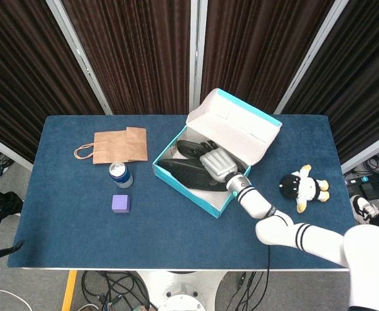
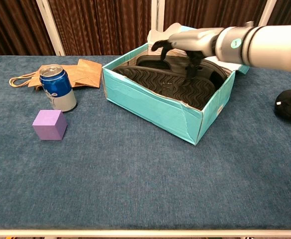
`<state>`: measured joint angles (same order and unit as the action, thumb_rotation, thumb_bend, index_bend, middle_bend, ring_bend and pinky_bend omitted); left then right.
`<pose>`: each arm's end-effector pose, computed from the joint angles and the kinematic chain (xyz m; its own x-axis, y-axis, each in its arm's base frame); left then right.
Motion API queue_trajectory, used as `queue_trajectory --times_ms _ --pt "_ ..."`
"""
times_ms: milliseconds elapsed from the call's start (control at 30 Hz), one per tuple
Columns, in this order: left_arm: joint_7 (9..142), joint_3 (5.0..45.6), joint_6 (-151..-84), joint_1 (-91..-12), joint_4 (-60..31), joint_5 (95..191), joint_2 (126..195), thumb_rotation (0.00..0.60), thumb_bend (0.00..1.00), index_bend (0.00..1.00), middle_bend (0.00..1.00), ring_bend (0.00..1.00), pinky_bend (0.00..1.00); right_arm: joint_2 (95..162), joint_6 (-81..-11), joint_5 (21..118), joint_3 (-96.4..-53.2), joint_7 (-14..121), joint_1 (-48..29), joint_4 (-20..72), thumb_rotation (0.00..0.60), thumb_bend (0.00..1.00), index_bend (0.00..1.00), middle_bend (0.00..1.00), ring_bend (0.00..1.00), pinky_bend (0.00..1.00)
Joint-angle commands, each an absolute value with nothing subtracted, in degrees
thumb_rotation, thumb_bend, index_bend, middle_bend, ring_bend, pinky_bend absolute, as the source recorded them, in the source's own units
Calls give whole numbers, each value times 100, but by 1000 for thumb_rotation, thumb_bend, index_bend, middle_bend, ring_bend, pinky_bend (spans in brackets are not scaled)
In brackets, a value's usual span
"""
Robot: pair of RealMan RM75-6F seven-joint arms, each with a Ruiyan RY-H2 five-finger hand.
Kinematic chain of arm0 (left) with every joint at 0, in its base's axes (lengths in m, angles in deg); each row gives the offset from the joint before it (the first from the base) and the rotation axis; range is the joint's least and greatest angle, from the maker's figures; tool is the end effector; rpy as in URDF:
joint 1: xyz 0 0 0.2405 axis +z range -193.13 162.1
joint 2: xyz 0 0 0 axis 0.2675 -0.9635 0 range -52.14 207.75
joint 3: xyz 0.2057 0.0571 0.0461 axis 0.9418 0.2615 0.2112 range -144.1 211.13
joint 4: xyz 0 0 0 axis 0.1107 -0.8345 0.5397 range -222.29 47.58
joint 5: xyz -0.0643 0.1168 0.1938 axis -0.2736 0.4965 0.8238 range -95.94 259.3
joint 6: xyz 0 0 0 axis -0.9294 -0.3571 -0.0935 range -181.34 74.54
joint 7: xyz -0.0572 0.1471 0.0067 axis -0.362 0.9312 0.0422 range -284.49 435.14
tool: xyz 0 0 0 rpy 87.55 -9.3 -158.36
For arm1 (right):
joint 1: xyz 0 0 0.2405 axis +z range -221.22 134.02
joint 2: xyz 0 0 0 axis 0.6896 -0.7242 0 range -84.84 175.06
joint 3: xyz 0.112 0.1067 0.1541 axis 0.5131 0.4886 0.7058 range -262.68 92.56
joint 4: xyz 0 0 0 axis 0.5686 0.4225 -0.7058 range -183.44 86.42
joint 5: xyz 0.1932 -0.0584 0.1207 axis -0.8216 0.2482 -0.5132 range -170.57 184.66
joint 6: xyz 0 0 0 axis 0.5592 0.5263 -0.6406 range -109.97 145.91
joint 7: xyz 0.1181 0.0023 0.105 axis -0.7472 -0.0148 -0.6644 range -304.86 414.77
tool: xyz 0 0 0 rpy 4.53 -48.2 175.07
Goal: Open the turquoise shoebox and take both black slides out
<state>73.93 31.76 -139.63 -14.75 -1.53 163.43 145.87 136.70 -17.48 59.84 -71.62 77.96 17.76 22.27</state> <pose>-0.3314 0.1589 0.1161 0.4091 0.0365 0.9118 0.8985 0.1584 -0.4095 -0.0545 -0.4055 -0.0698 0.6092 -0.3086 0.7305 -0.7534 -0.5128 0.4117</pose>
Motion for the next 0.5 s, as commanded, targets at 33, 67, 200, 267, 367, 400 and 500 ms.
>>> queue_trajectory --times_ms 33,67,200,267,367,400,500 --pt "7387 3173 -13950 -1476 -170 16332 14591 600 0 166 87 13 46 14001 -1816 5712 -7240 8073 2016 1991 600 117 79 167 0 0" --pt "7383 3172 -13948 -1475 -175 16330 14592 600 0 166 87 13 46 14066 -1845 5690 -7259 8133 2056 1941 600 118 84 167 0 0" --pt "7345 3174 -13957 -1459 -208 16326 14601 600 0 166 87 13 46 14317 -1899 5544 -7349 8362 2192 1710 600 117 107 177 0 0" --pt "7325 3174 -13950 -1454 -236 16316 14617 600 0 166 87 13 47 14432 -1927 5445 -7391 8479 2246 1570 600 118 115 182 0 0" --pt "7302 3180 -13934 -1441 -271 16297 14631 600 0 166 87 13 47 14566 -1981 5363 -7410 8544 2281 1411 600 117 131 190 0 0" --pt "7297 3182 -13929 -1439 -279 16293 14634 600 0 166 87 13 46 14597 -1991 5352 -7412 8548 2287 1377 600 120 141 196 0 0" --pt "7272 3181 -13923 -1436 -298 16291 14646 600 0 166 87 13 47 14673 -2077 5459 -7394 8485 2289 1318 600 191 264 260 1 0"
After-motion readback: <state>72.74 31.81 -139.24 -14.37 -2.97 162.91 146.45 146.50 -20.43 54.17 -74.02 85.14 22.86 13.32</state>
